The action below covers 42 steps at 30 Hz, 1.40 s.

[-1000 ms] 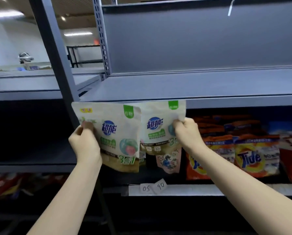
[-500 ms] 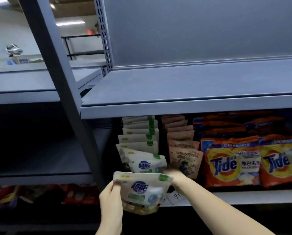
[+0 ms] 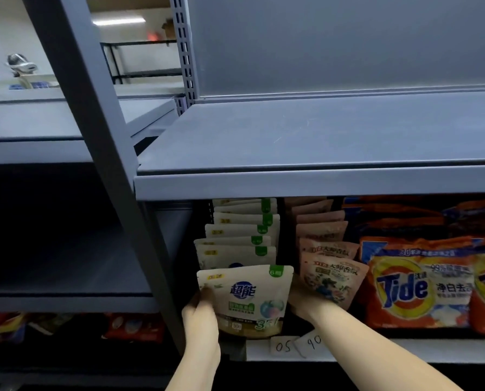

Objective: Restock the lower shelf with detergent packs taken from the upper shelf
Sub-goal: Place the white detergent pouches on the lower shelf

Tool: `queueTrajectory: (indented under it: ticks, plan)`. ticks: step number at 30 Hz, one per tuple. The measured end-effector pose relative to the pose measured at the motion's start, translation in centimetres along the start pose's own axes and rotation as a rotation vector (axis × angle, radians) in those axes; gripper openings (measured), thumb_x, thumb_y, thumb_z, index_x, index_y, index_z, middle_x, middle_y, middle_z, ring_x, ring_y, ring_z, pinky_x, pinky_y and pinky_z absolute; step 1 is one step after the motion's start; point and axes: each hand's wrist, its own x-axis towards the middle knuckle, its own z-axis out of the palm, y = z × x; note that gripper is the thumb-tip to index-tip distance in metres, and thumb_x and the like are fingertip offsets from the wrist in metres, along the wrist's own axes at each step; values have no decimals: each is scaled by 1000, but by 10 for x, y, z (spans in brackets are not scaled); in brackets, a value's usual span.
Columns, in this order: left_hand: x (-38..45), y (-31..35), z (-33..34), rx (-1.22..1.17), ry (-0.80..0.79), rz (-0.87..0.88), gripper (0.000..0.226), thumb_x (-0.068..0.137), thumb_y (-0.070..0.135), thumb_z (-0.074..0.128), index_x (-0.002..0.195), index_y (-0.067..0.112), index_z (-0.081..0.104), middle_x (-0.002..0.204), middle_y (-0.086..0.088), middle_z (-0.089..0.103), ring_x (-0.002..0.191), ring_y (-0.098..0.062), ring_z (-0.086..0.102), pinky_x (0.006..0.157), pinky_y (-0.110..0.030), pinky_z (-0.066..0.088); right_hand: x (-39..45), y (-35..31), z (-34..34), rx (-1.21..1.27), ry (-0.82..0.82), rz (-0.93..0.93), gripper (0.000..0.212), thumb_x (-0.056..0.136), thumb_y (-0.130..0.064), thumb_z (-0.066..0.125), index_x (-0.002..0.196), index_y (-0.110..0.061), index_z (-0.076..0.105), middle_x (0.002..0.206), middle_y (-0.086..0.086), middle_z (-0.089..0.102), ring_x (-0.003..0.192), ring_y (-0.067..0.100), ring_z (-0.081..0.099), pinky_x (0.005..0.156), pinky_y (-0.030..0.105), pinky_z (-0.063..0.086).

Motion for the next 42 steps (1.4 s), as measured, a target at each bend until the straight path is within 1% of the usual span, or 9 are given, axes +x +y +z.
queueTrajectory:
  ticks: [2,7,11,14,18,22,29,34,42]
  plan:
    - [8,-3,5,-53,23,-18,21,95,10,49,87,21,64,90,1,66,84,-18,60,77,-33,45,3,1,2,83,55,-16,25,98,-4,44,80,-4,62,86,15,69,65,10,69,57,16,51]
    - [23,-7,17,-51,40,-41,25,97,13,42,105,15,65,100,-5,66,87,-23,61,84,-39,49,8,9,4,196,84,-38,31,102,-24,35,92,-17,63,76,-8,70,77,12,67,68,29,54]
    - [28,-14,20,-25,32,-7,27,97,13,40,96,19,66,99,-3,67,83,-17,60,75,-31,46,-6,15,5,97,321,-147,22,98,-24,41,89,-23,60,107,-3,62,86,5,54,76,30,49]
    - [32,-16,17,130,12,23,31,99,12,38,122,7,59,115,-9,62,95,-24,58,73,-27,42,-10,25,9,-182,195,-116,5,88,-21,58,90,-24,55,100,-6,61,79,4,53,72,24,51]
    - [30,-27,13,358,-71,22,43,96,5,45,139,11,39,136,-14,51,114,-29,53,81,-30,38,-9,32,7,-281,80,-76,41,79,-10,71,119,-15,63,115,-4,65,102,13,61,85,18,49]
    - [30,-47,7,390,-131,45,56,83,-7,59,133,10,39,120,-10,57,109,-27,55,82,-27,38,-7,36,6,-327,58,-87,44,80,-6,72,123,-11,63,123,5,65,113,19,60,96,24,48]
    - [40,-50,15,388,-213,107,47,82,-11,56,113,22,44,92,8,56,83,-14,53,78,-28,40,7,35,0,-285,160,-125,38,80,8,58,115,-5,65,114,5,64,97,12,55,60,0,39]
    - [48,-50,6,401,-151,136,37,91,0,48,121,21,50,111,-4,61,88,-17,54,76,-29,38,12,40,10,-296,193,-119,38,85,2,56,121,-9,59,124,9,61,114,22,57,89,20,46]
    - [45,-46,6,608,-84,123,39,93,6,45,132,10,42,125,-18,57,104,-38,57,71,-31,37,2,44,10,-324,167,-135,40,87,-11,58,126,-19,52,128,4,60,114,21,58,89,23,48]
